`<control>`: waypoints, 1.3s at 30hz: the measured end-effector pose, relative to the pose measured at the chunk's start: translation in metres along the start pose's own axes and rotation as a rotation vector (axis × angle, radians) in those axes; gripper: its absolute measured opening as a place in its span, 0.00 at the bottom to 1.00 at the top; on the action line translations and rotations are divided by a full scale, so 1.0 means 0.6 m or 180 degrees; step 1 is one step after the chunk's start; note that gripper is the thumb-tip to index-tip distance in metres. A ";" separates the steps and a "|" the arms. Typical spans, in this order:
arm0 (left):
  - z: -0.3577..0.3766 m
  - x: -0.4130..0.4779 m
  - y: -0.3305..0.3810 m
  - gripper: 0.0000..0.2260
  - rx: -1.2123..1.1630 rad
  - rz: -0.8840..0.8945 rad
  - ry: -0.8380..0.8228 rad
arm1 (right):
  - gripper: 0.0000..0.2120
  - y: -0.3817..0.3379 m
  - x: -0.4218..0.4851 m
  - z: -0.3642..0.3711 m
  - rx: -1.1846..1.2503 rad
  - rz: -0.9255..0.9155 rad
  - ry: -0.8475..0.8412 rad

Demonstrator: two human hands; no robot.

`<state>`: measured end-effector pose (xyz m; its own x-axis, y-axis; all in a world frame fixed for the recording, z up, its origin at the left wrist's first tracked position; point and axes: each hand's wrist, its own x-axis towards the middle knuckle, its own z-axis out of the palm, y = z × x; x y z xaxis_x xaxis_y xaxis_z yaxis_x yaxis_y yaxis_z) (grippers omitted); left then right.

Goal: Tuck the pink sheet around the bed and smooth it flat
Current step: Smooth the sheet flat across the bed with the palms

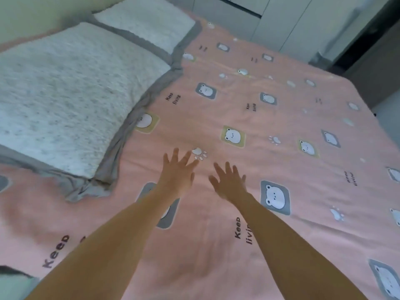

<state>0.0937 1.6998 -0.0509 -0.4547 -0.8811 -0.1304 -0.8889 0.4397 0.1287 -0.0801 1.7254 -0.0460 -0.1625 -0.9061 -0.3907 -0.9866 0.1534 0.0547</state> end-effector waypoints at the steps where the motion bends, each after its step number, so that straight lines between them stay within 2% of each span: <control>1: 0.027 0.009 0.023 0.22 0.0093 -0.0020 -0.0193 | 0.28 0.026 0.001 0.027 -0.0274 -0.0175 -0.0156; 4: 0.136 -0.030 0.077 0.24 0.0053 -0.0115 -0.0700 | 0.31 0.127 -0.047 0.138 -0.0638 -0.0491 -0.0334; 6: 0.176 -0.097 0.095 0.26 0.0037 -0.0075 -0.0690 | 0.30 0.200 -0.123 0.202 -0.0666 -0.0590 -0.0147; 8: 0.186 -0.159 0.098 0.27 0.0131 0.0099 -0.0568 | 0.30 0.282 -0.208 0.245 -0.0417 -0.0408 0.0060; 10: 0.174 -0.215 0.101 0.26 0.0104 0.0019 -0.0583 | 0.31 0.358 -0.291 0.264 -0.0218 0.0106 -0.0027; 13: 0.132 -0.247 0.121 0.28 0.0343 -0.0132 -0.0748 | 0.41 0.424 -0.349 0.250 -0.0259 0.0622 -0.0286; 14: 0.113 -0.242 0.131 0.29 0.0376 -0.0149 -0.0881 | 0.41 0.436 -0.352 0.238 -0.0308 0.0705 -0.0372; 15: 0.094 -0.230 0.141 0.29 0.0320 -0.0187 -0.0900 | 0.36 0.440 -0.348 0.222 -0.0184 0.0811 -0.0422; 17: 0.063 -0.187 0.171 0.25 0.0009 -0.0307 -0.0485 | 0.27 0.440 -0.314 0.195 0.0197 0.0991 0.0038; 18: 0.051 -0.153 0.191 0.22 -0.0064 -0.0345 -0.0234 | 0.26 0.432 -0.285 0.180 0.0243 0.0963 0.0282; 21: 0.035 -0.036 0.280 0.20 0.0039 -0.0145 0.0175 | 0.26 0.384 -0.182 0.133 0.0236 0.0402 0.0739; 23: 0.043 0.040 0.355 0.21 0.0007 0.0026 0.0210 | 0.25 0.363 -0.128 0.124 0.0229 0.0066 0.0729; 25: 0.075 0.093 0.431 0.21 -0.0022 0.0170 0.0108 | 0.25 0.399 -0.112 0.159 0.0099 -0.0039 0.0561; 27: 0.134 0.106 0.507 0.22 0.0005 0.0338 -0.0049 | 0.26 0.499 -0.155 0.227 0.0002 0.0495 0.0451; 29: 0.202 0.062 0.584 0.24 0.0027 0.0583 -0.0139 | 0.28 0.647 -0.258 0.304 0.0110 0.1615 0.0542; 31: 0.235 -0.009 0.652 0.24 -0.0128 0.1258 -0.0157 | 0.30 0.785 -0.400 0.363 0.0313 0.2765 0.0410; 33: 0.241 -0.049 0.708 0.22 0.0013 0.2326 -0.0445 | 0.32 0.863 -0.505 0.382 0.0704 0.3618 0.0053; 35: 0.226 -0.027 0.749 0.21 -0.0034 0.2880 -0.0649 | 0.31 0.885 -0.504 0.358 0.0946 0.3790 0.0064; 37: 0.196 0.034 0.782 0.19 -0.0675 0.2571 -0.0625 | 0.28 0.878 -0.436 0.311 0.1110 0.3696 0.0326; 39: 0.160 0.107 0.803 0.20 -0.0852 0.2099 -0.0132 | 0.27 0.861 -0.342 0.263 0.0994 0.3212 0.0692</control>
<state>-0.3691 1.8721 -0.0918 -0.8994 -0.4366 0.0210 -0.3861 0.8161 0.4299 -0.5549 2.0530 -0.0824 -0.9283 -0.3508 -0.1233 -0.3548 0.9349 0.0112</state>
